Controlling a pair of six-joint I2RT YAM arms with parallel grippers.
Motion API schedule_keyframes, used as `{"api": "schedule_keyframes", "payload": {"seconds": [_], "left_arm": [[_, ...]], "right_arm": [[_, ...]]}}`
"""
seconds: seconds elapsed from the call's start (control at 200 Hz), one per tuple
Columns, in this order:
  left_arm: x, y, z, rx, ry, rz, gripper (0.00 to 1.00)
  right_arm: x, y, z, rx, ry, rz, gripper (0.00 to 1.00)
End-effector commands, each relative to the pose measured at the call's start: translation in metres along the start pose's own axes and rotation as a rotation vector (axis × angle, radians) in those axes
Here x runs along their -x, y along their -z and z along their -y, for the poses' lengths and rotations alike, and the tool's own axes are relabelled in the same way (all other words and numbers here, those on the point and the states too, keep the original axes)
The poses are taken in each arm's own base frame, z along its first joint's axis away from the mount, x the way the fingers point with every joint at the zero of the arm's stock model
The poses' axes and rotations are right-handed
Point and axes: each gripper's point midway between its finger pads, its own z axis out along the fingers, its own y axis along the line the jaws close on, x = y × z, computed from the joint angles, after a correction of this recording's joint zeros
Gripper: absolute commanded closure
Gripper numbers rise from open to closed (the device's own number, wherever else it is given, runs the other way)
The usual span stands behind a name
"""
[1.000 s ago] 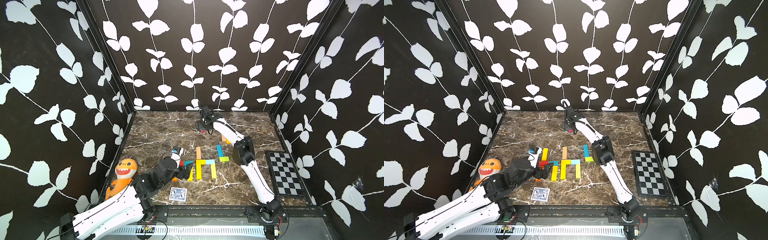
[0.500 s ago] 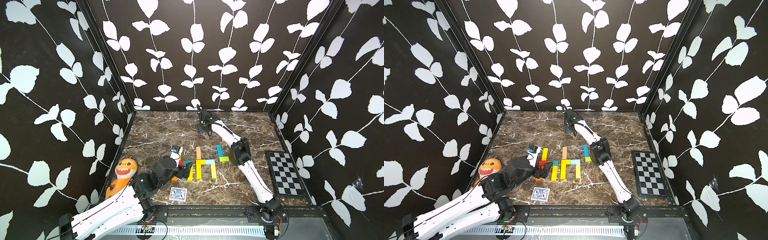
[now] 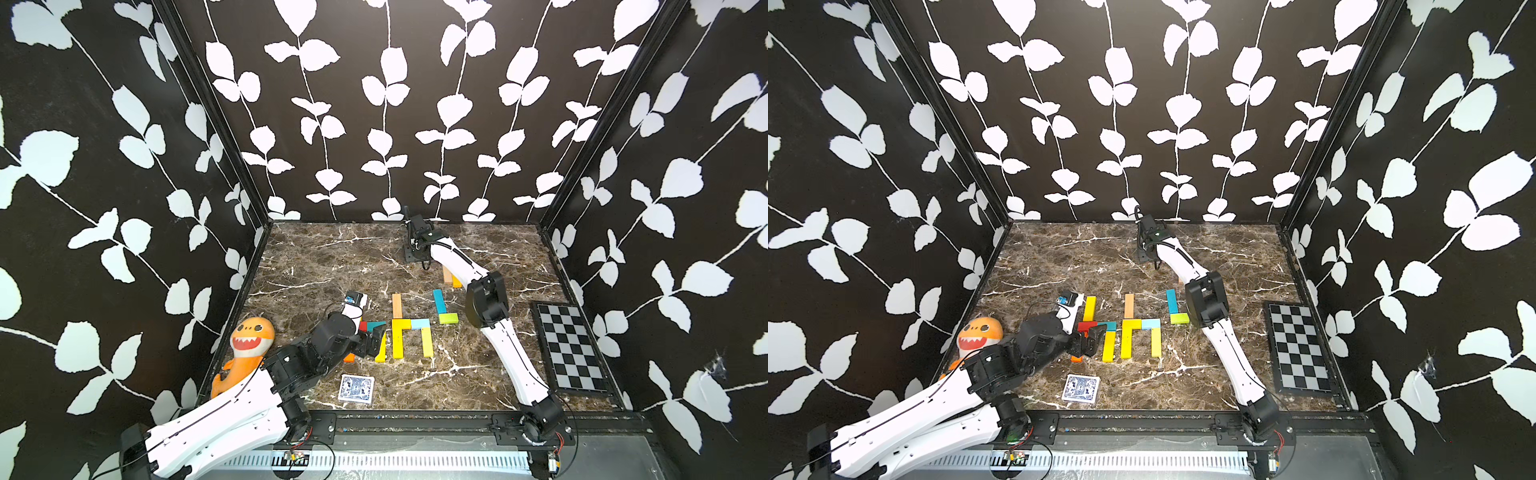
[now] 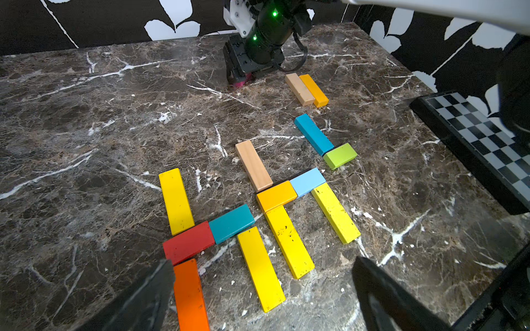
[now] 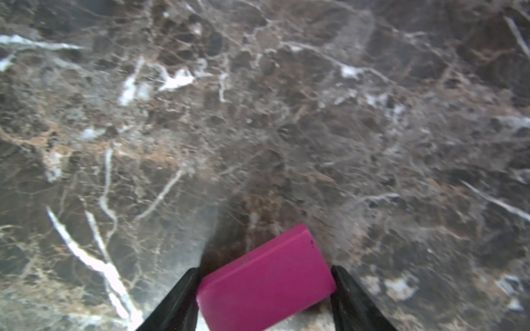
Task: Assemble the letter h with building blocks
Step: Pick up the building block from the center of the board, then assemble the building block at the center of the board.
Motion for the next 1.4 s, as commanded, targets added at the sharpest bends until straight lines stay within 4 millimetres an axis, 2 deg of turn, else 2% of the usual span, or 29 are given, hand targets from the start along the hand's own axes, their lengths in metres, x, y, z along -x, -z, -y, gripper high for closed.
{"api": "schedule_keyframes", "payload": {"seconds": [0.0, 0.27, 0.39, 0.726, 1.186, 1.396], "left_arm": [[0.011, 0.006, 0.000, 0.000, 0.015, 0.022, 0.01], [0.009, 0.006, -0.001, 0.002, 0.013, 0.022, 0.01], [0.009, 0.006, 0.000, -0.001, 0.014, 0.022, 0.01], [0.008, 0.007, 0.000, -0.013, 0.026, 0.027, 0.01], [0.007, 0.007, 0.001, -0.020, 0.026, 0.030, 0.01], [0.006, 0.007, 0.001, -0.019, 0.026, 0.032, 0.01]], "right_arm": [[-0.032, -0.003, 0.017, -0.062, -0.032, -0.101, 0.47], [-0.041, 0.027, 0.025, -0.050, -0.124, -0.053, 0.47], [-0.042, 0.038, 0.020, -0.006, -0.152, -0.024, 0.47], [-0.039, 0.055, 0.023, -0.015, -0.188, 0.025, 0.47], [-0.041, 0.069, 0.028, -0.023, -0.211, 0.078, 0.47], [-0.041, 0.077, 0.025, -0.002, -0.226, 0.102, 0.47]]}}
